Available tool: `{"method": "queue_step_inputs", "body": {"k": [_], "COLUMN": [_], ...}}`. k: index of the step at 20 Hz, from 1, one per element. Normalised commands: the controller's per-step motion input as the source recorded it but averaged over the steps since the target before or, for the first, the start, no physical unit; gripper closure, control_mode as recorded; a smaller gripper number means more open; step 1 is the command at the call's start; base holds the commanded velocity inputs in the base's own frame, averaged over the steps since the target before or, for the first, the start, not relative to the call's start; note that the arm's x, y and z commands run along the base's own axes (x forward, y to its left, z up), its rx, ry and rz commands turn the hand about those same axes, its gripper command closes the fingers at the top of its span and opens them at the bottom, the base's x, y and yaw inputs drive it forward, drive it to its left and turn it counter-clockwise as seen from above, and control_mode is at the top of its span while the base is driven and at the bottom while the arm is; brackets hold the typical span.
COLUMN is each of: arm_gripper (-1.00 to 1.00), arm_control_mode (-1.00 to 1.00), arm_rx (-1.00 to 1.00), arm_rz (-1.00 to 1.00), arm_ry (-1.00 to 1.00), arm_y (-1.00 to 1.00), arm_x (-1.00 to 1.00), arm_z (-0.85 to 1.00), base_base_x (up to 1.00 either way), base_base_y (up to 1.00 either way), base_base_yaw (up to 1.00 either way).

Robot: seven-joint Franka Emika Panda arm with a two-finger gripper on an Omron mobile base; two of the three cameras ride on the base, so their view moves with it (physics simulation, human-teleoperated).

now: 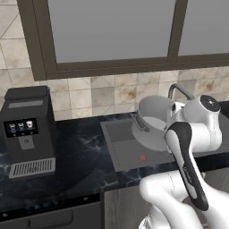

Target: Move the pot and pan from the stove into the sink.

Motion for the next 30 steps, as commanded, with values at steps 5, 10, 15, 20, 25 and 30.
{"method": "queue_step_inputs", "body": {"k": [5, 10, 15, 20, 25, 30], "arm_gripper": [1.00, 1.00, 1.00, 1.00, 1.00, 1.00], "arm_control_mode": [-1.00, -1.00, -1.00, -1.00, -1.00, -1.00], "arm_rx": [0.00, 0.00, 0.00, 0.00, 0.00, -0.02], "arm_rz": [0.00, 0.00, 0.00, 0.00, 0.00, 0.00], "arm_ry": [-0.08, -0.04, -0.04, 0.00, 0.00, 0.00], "arm_y": [0.00, 0.00, 0.00, 0.01, 0.00, 0.00], "arm_x": [0.32, 0.31, 0.34, 0.07, 0.05, 0.16], "arm_z": [-0.26, -0.21, -0.16, -0.02, -0.07, -0.35], "base_base_x": [0.00, 0.00, 0.00, 0.00, 0.00, 0.00], "base_base_y": [0.00, 0.00, 0.00, 0.00, 0.00, 0.00], "base_base_yaw": [0.00, 0.00, 0.00, 0.00, 0.00, 0.00]}}
